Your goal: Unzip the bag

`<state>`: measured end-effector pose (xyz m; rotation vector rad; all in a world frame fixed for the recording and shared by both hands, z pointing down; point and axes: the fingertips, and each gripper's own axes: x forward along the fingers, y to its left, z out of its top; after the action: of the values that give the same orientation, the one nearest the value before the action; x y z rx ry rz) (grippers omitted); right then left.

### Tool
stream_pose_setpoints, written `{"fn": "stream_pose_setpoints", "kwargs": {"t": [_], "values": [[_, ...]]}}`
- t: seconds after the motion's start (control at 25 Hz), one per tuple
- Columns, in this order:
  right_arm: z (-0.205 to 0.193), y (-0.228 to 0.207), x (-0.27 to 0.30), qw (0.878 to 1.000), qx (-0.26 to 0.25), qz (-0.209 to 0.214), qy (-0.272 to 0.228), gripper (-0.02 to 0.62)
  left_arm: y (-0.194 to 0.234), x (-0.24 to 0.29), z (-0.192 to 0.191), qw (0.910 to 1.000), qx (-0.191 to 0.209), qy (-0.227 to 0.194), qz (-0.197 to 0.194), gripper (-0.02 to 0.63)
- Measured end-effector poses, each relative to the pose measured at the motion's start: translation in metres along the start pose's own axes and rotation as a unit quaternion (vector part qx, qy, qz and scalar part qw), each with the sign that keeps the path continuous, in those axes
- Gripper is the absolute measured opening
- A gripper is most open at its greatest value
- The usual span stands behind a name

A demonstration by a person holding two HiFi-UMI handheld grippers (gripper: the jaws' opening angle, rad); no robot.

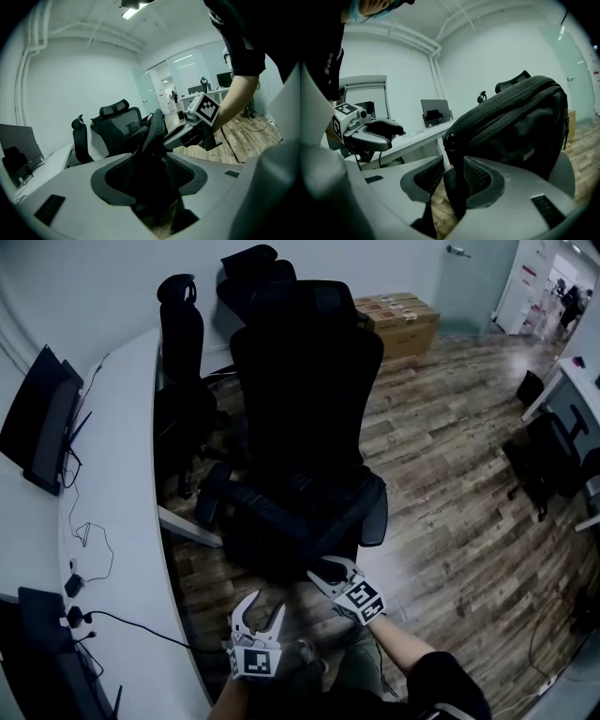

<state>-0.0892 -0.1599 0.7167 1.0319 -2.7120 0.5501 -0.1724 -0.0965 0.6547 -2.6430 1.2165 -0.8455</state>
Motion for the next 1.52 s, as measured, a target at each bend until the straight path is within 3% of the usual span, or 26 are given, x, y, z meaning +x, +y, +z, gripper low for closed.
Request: {"fn": "stream_pose_setpoints", "kwargs": {"t": [0.2, 0.52, 0.64, 0.76, 0.96, 1.28, 1.52], "values": [[-0.005, 0.001, 0.008, 0.999, 0.005, 0.032, -0.006, 0.115, -0.009, -0.001, -0.013, 0.9998, -0.008, 0.016, -0.001, 0.221], [-0.012, -0.009, 0.010, 0.999, 0.009, 0.044, -0.017, 0.112, -0.017, 0.005, -0.020, 0.9994, -0.016, 0.032, 0.000, 0.221], [-0.011, -0.006, 0.003, 0.998, 0.002, 0.053, -0.016, 0.064, -0.019, 0.008, -0.023, 0.9991, -0.020, 0.037, -0.003, 0.221], [-0.006, 0.000, -0.005, 0.998, 0.003, 0.064, -0.013, 0.057, -0.020, 0.013, -0.020, 0.9989, -0.027, 0.037, -0.007, 0.221], [0.005, 0.010, -0.019, 0.992, 0.057, 0.108, -0.016, 0.052, -0.023, 0.026, -0.010, 0.9990, -0.029, 0.032, -0.010, 0.221], [0.033, 0.007, -0.035, 0.969, 0.175, 0.167, -0.048, 0.046, -0.009, 0.055, 0.001, 0.9980, -0.046, 0.044, 0.004, 0.221], [0.041, 0.004, -0.040, 0.957, 0.208, 0.197, -0.036, 0.044, -0.009, 0.092, -0.007, 0.9960, 0.028, 0.083, -0.014, 0.235]]}}
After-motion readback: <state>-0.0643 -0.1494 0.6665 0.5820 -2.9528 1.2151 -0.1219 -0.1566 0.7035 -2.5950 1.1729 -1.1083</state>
